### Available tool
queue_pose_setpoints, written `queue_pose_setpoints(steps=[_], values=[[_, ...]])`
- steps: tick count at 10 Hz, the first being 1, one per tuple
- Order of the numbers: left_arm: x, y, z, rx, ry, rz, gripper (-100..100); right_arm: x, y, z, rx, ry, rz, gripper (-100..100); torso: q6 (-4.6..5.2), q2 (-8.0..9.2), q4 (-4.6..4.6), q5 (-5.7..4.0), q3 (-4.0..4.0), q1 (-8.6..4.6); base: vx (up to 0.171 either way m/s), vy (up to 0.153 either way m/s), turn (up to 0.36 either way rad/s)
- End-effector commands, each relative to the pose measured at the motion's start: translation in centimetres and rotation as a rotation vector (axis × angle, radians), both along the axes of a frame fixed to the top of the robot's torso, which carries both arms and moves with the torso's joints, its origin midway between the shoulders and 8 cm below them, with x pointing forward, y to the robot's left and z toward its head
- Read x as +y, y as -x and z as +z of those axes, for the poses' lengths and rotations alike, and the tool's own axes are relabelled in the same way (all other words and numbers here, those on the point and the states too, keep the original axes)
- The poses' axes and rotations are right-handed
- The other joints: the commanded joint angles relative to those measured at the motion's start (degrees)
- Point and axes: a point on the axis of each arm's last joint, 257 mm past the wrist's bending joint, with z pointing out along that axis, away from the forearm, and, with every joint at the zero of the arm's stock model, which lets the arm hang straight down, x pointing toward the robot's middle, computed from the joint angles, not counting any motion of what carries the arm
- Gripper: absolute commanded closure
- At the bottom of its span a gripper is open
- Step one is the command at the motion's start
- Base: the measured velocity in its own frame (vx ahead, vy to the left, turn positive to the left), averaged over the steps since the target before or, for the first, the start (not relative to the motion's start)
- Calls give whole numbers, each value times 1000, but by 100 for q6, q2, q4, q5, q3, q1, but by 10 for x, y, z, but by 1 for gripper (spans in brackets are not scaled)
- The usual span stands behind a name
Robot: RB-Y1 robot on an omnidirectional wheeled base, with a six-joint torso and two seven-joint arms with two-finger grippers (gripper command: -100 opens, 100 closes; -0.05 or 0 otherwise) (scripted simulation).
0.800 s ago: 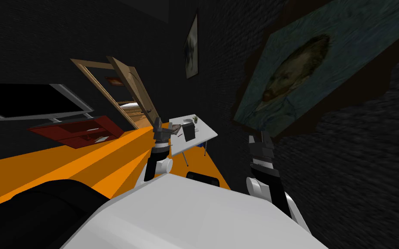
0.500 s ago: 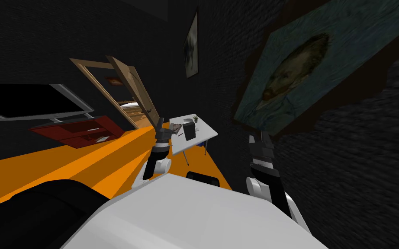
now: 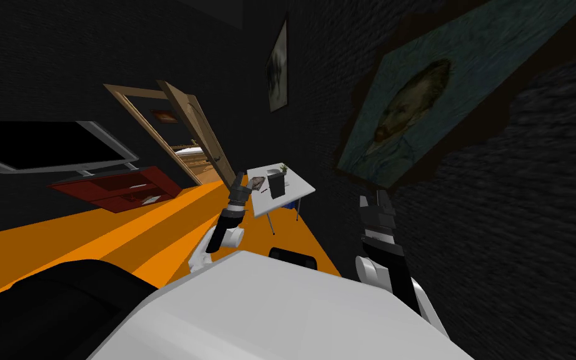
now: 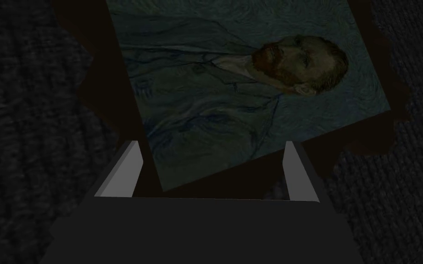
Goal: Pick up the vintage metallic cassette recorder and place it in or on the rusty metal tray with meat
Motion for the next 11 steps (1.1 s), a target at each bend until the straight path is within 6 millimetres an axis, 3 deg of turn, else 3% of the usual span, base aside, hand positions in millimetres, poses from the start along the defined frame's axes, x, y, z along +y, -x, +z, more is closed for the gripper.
queue_pose_setpoints(steps=[1, 5, 11], values=[[3, -10, -11, 32, -37, 4, -100, 0, 0, 0, 0, 0, 0, 0, 0, 0, 0, 0, 0, 0, -190, 36, -16], [18, -33, -37, 108, -115, 31, -100, 0, 0, 0, 0, 0, 0, 0, 0, 5, 2, 1, 4, -1, -171, 40, -28], [42, -57, -71, 197, -221, 82, -100, 0, 0, 0, 0, 0, 0, 0, 0, -6, 0, 0, -2, 1, -118, 32, -51]])
